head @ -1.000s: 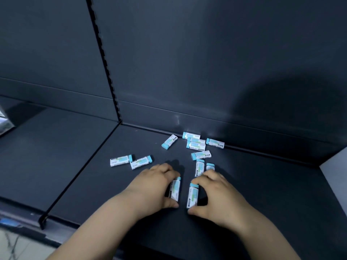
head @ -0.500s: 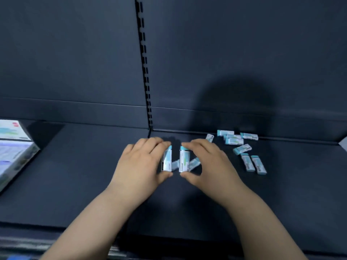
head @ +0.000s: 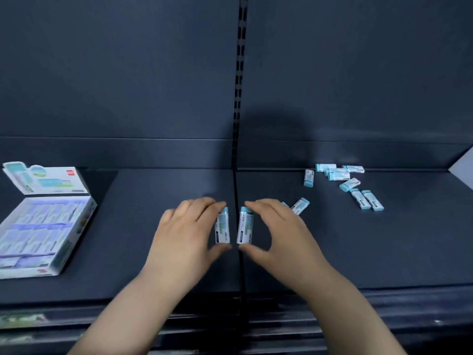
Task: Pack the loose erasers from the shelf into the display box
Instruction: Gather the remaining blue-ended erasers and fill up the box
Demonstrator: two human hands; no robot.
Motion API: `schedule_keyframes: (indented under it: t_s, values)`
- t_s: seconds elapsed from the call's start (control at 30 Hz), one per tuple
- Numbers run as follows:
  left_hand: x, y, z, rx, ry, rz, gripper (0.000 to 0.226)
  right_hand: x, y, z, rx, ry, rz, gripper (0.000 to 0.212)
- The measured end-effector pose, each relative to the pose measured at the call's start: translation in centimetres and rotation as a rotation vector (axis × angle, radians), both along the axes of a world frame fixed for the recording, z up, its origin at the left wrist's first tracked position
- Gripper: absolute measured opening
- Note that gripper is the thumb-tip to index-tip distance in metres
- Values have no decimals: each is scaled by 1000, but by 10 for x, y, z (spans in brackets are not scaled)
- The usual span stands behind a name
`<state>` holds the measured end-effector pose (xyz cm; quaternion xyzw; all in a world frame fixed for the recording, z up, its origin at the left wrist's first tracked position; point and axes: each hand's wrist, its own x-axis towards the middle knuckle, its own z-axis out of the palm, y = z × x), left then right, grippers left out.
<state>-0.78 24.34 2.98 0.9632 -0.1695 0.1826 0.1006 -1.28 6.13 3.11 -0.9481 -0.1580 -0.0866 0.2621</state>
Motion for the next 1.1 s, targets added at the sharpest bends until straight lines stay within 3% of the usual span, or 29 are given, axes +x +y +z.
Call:
schedule_keyframes:
  t_s: [0.47,0.9,1.1]
  values:
    - [-29,59,11,73,47,118,74,1,62,-9,48,106,194,67]
    - [-1,287,11,92,72,252,70,42,269,-15,28,93,203,68]
    - [25,342,-1,64,199,153,74,61,325,-19,-81,116,145,71]
